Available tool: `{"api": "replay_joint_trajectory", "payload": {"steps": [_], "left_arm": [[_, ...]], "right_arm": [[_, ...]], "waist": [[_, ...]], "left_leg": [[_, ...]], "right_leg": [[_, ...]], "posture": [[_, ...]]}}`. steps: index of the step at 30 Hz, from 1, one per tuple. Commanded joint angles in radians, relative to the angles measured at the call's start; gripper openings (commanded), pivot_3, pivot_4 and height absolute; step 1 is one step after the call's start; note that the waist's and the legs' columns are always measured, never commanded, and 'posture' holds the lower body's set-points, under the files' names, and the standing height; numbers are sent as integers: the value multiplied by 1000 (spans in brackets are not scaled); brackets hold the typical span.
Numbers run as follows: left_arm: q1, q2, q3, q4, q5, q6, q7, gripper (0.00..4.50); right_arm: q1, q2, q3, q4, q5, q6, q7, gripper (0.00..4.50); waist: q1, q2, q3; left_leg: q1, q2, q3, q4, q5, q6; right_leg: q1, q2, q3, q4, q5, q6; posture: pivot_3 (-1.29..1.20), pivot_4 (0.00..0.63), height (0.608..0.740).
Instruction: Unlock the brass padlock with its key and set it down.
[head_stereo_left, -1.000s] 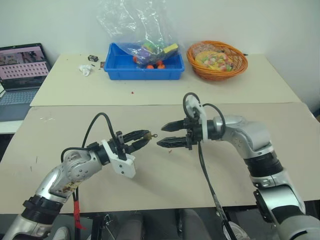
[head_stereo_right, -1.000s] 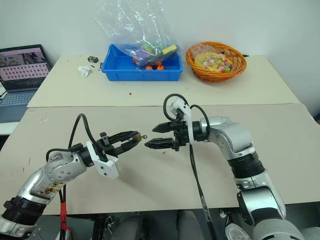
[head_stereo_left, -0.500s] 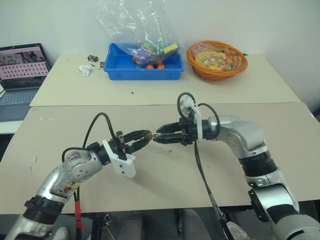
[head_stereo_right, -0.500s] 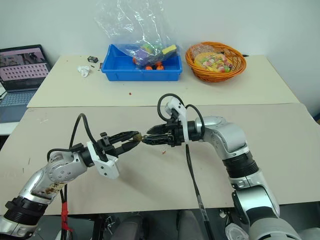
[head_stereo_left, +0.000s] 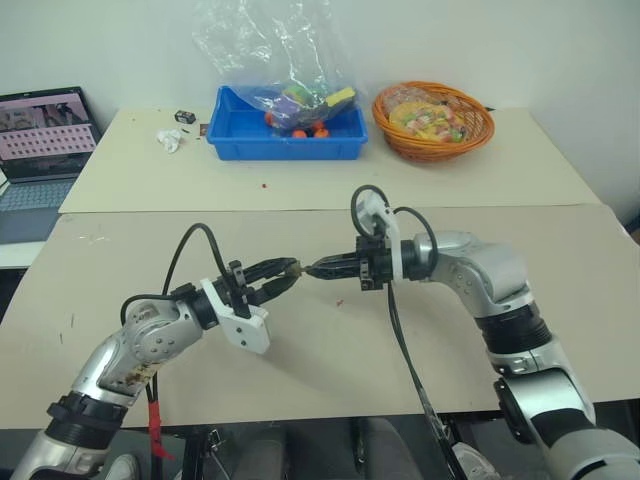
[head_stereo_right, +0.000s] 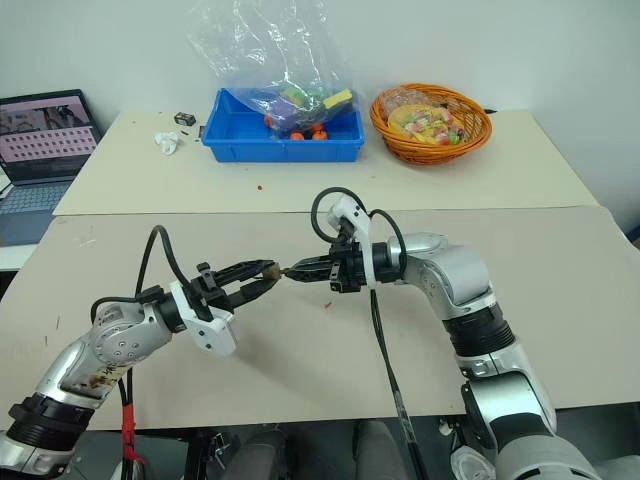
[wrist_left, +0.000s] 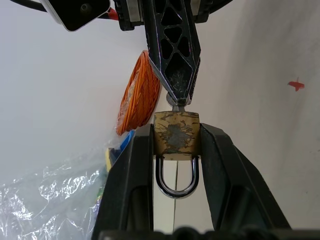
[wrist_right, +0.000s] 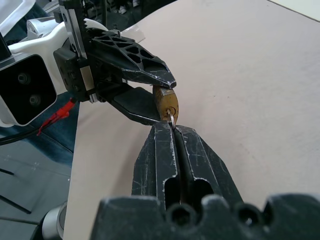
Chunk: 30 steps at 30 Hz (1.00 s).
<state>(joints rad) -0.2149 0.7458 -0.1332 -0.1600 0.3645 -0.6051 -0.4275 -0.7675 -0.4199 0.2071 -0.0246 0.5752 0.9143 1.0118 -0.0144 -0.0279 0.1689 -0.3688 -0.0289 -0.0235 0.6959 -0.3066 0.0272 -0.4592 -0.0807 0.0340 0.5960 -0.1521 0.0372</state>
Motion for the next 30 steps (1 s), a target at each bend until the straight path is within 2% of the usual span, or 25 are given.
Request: {"api": "replay_joint_trajectory", "payload": {"steps": [1,5,9,13,18,21,27,30], "left_arm": [[0,-11,10,-26,-7,-14,2,798],[1,-18,16,-26,-6,-15,-3,798],[0,-23,18,-25,-8,-17,-9,798],[5,-28,20,-31,-11,-16,-17,798],[9,-34,26,-36,-11,-13,-23,798],[13,-35,28,-43,-14,-6,-26,798],[14,-38,31,-46,-15,-1,-33,798],[15,-38,33,-47,-16,1,-35,798]], "right_arm": [[-68,77,-84,-3,83,149,-108,61],[-130,164,-198,107,157,430,-229,61],[-192,278,-356,237,142,658,-370,61],[-197,300,-367,261,134,700,-445,61],[-170,286,-311,201,87,600,-465,61],[-154,278,-297,160,79,543,-460,884],[-139,213,-220,104,73,436,-384,2952],[-129,169,-213,99,81,397,-331,2952]], "waist": [[-2,0,0],[-5,0,0],[-3,1,0],[-3,1,-1],[-8,1,-1],[-13,1,-1],[-21,1,-1],[-26,1,-1]], "left_leg": [[0,0,0,0,0,0],[0,0,0,0,0,0],[0,0,0,0,0,0],[-1,0,0,0,0,-1],[-1,-1,0,0,0,-1],[-1,-1,0,0,0,-1],[-1,-2,0,0,0,-1],[-1,-2,0,0,0,-1]], "right_leg": [[0,0,0,0,0,0],[0,0,0,1,1,-1],[-1,0,0,1,1,-1],[-1,0,-1,1,1,-1],[-2,0,-1,2,1,0],[-1,0,-1,2,1,0],[-1,-1,-1,2,1,0],[-1,-1,-1,2,1,0]], "posture": [[0,150,735],[0,150,735],[0,150,735],[0,150,735],[0,150,735],[0,150,735],[0,150,735],[0,150,735]]}}
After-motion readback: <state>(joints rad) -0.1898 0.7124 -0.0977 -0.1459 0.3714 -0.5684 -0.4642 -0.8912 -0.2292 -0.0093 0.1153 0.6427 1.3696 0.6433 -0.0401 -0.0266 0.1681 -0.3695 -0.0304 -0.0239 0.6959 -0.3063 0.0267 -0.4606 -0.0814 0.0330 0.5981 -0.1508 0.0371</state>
